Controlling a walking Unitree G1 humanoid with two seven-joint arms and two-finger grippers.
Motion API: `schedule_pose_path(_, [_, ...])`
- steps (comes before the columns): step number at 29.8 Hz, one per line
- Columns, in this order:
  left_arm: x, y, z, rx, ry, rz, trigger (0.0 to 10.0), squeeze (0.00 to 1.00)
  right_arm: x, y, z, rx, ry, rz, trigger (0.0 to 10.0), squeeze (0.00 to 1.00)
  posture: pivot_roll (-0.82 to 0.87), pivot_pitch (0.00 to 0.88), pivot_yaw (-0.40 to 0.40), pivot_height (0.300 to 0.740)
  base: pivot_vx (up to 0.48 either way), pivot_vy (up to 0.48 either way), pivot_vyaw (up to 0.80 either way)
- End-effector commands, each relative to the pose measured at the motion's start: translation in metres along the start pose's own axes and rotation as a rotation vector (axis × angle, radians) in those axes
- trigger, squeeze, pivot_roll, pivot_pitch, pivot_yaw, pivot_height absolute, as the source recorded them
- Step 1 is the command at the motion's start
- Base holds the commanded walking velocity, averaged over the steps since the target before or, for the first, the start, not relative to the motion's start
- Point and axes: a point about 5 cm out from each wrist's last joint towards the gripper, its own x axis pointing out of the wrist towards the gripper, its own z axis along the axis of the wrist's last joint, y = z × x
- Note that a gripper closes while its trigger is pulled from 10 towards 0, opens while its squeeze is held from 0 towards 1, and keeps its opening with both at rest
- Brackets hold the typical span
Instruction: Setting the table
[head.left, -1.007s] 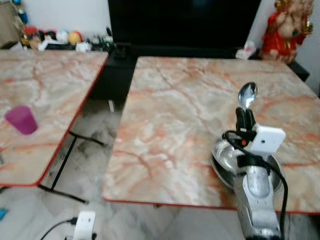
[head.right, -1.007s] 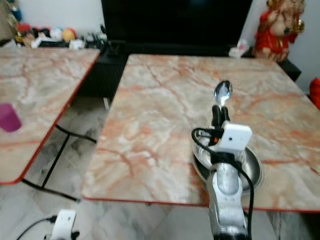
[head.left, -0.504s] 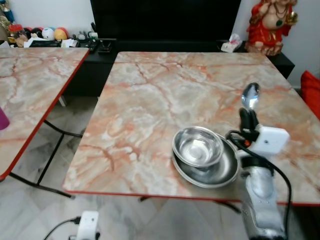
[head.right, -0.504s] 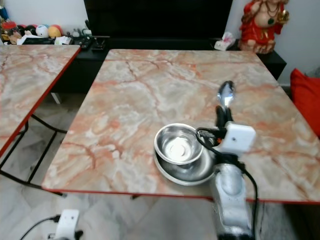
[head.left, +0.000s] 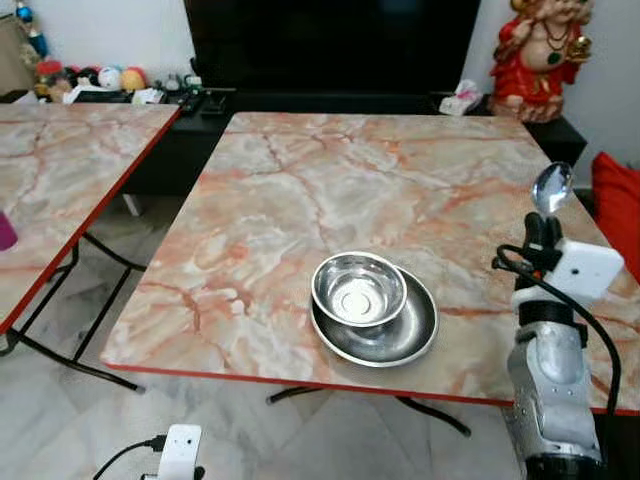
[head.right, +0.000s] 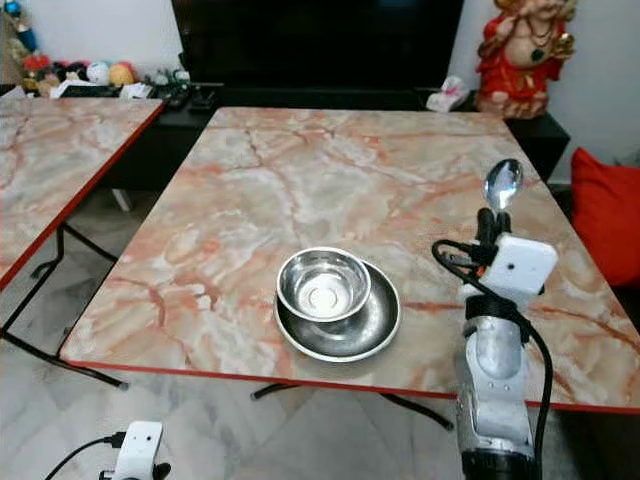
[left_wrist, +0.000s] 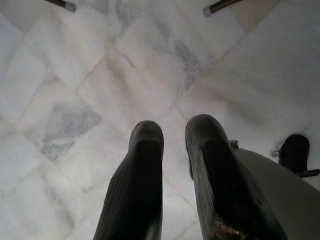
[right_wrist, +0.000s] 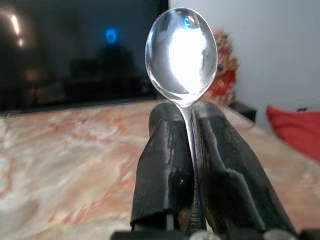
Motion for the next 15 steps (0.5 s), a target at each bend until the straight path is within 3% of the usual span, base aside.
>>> schedule_pose_path(1, [0.000, 0.004, 0.000, 0.002, 0.004, 0.009, 10.0, 0.00, 0.005, 0.001, -0.005, -0.006, 0.074, 0.003, 10.0, 0.00, 0.02, 0.000, 0.008, 0.740, 0.000, 0.000, 0.00])
schedule_pose_path(2, [0.000, 0.004, 0.000, 0.002, 0.004, 0.009, 10.0, 0.00, 0.005, 0.001, -0.005, -0.006, 0.074, 0.003, 10.0, 0.00, 0.02, 0.000, 0.008, 0.740, 0.000, 0.000, 0.00])
schedule_pose_path(4, [0.000, 0.005, 0.000, 0.004, 0.004, 0.009, 10.0, 0.00, 0.009, 0.002, -0.023, -0.103, 0.249, 0.045, 10.0, 0.00, 0.01, 0.001, 0.014, 0.740, 0.000, 0.000, 0.00])
schedule_pose_path(6, [0.000, 0.005, 0.000, 0.005, 0.005, 0.009, 10.0, 0.00, 0.007, 0.001, -0.032, -0.116, 0.316, 0.043, 10.0, 0.00, 0.02, 0.000, 0.012, 0.740, 0.000, 0.000, 0.00])
schedule_pose_path(15, [0.000, 0.005, 0.000, 0.006, 0.007, 0.011, 10.0, 0.00, 0.004, -0.006, -0.048, -0.134, 0.469, 0.003, 10.0, 0.00, 0.03, 0.000, 0.013, 0.740, 0.000, 0.000, 0.00])
